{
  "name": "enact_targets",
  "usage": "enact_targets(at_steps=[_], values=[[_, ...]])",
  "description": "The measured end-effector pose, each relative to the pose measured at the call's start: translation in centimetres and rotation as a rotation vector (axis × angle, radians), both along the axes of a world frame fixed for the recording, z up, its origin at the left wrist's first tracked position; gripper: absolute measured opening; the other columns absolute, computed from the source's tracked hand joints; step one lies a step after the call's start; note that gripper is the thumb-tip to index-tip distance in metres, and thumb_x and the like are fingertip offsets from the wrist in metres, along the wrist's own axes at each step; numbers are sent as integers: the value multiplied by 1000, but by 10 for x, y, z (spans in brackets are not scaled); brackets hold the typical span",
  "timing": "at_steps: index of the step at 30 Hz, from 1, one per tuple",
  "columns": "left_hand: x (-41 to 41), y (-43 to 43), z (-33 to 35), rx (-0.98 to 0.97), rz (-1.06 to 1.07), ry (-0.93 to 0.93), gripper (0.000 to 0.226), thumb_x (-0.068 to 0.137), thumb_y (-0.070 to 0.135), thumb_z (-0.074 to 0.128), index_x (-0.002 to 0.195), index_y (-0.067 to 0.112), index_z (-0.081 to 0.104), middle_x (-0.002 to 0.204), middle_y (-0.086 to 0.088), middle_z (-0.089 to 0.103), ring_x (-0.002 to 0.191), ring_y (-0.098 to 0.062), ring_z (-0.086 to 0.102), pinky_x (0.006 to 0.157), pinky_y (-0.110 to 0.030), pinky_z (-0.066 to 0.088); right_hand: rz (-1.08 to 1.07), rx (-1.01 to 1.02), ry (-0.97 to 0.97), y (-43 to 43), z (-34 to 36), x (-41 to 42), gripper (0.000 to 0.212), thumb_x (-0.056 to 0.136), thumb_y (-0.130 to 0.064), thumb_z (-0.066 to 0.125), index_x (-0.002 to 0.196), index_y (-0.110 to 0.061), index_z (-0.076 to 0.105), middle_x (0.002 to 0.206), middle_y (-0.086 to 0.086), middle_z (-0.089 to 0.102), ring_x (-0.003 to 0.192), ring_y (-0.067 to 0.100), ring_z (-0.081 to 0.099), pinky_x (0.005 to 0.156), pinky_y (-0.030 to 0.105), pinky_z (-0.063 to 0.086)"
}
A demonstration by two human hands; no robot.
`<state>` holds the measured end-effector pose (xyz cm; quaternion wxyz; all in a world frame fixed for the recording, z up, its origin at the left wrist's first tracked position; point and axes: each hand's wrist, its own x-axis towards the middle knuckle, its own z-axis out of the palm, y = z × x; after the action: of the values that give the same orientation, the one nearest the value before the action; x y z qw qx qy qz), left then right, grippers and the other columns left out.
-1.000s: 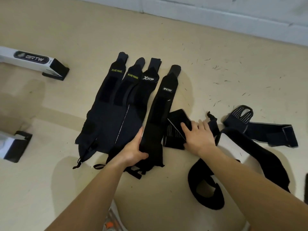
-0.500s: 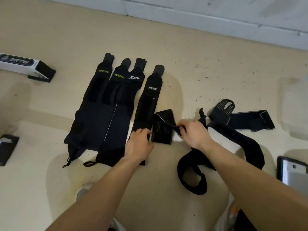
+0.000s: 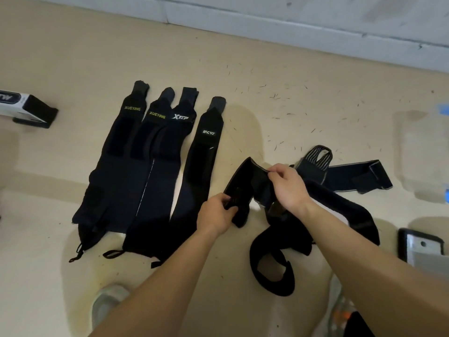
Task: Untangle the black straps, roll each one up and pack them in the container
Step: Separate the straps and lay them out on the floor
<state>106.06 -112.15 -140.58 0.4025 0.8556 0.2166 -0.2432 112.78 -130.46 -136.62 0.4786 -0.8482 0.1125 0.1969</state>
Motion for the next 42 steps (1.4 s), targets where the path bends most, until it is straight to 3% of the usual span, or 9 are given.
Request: enact_targets(at_steps=[6, 10, 13, 17, 22, 27, 32, 38, 42], values=[[-5, 19, 14, 155, -515, 50, 44, 91, 0, 55, 96, 37, 79, 139, 13, 55, 129, -22, 40, 111, -36, 36, -196, 201, 62, -2, 3, 8, 25, 101, -15, 50, 99, -11, 74, 91, 2, 73, 89, 18, 67, 84, 31, 52], [-2, 25, 33, 236, -827, 204, 48, 94, 7, 53, 126, 39, 68, 159, 14, 40, 144, -26, 27, 120, -43, 16, -203, 294, 112, -4, 16, 9, 21, 101, -14, 54, 100, -11, 74, 90, 2, 71, 83, 16, 65, 74, 29, 52], [10, 21, 55, 204, -753, 265, 35, 90, 40, 62, 125, 38, 66, 140, 2, 58, 144, -30, 29, 126, -50, 6, -209, 327, 155, -4, 29, 8, 19, 101, -14, 55, 98, -13, 74, 88, 3, 70, 80, 18, 65, 64, 26, 53], [23, 8, 87, -166, -256, 138, 78, 72, 84, 51, 121, 28, 72, 120, 5, 72, 122, -18, 61, 114, -43, 40, -198, 374, 137, -3, 51, 1, 17, 99, -12, 58, 97, -12, 75, 96, 9, 73, 88, 22, 70, 67, 28, 57], [22, -13, 117, -475, 152, 43, 38, 101, 48, 58, 117, 16, 70, 109, -4, 74, 102, -20, 69, 90, -35, 58, -143, 404, 93, 1, 81, -15, 19, 99, -12, 58, 91, -17, 74, 92, 3, 72, 88, 19, 68, 67, 26, 58], [12, -17, 140, -544, 287, -22, 19, 101, 23, 64, 110, 7, 70, 98, -8, 73, 84, -18, 71, 70, -24, 57, -59, 411, 54, 1, 112, -37, 13, 104, -27, 55, 107, -16, 60, 90, 9, 68, 74, 22, 72, 58, 30, 58], [4, -11, 181, -429, 267, -127, 17, 105, 21, 57, 106, 6, 64, 96, -8, 71, 74, -15, 73, 61, -23, 58, 137, 342, 29, 0, 139, -53, 20, 101, -40, 58, 103, -21, 64, 100, 6, 71, 75, 24, 73, 67, 35, 60], [-3, 0, 239, -341, 143, -280, 10, 105, 21, 56, 100, 13, 58, 107, -15, 69, 88, -22, 72, 70, -33, 64, 447, -65, -80, -20, 168, -61, 20, 79, -35, 80, 91, -25, 69, 85, -6, 69, 85, 17, 66, 87, 39, 53], [-10, -1, 274, -357, 103, -408, 11, 104, 21, 57, 100, 12, 59, 87, -4, 63, 79, -17, 66, 78, -41, 64, 525, -117, -206, -24, 193, -65, 12, 83, -37, 75, 87, -26, 74, 90, -6, 70, 89, 18, 66, 90, 47, 54]])
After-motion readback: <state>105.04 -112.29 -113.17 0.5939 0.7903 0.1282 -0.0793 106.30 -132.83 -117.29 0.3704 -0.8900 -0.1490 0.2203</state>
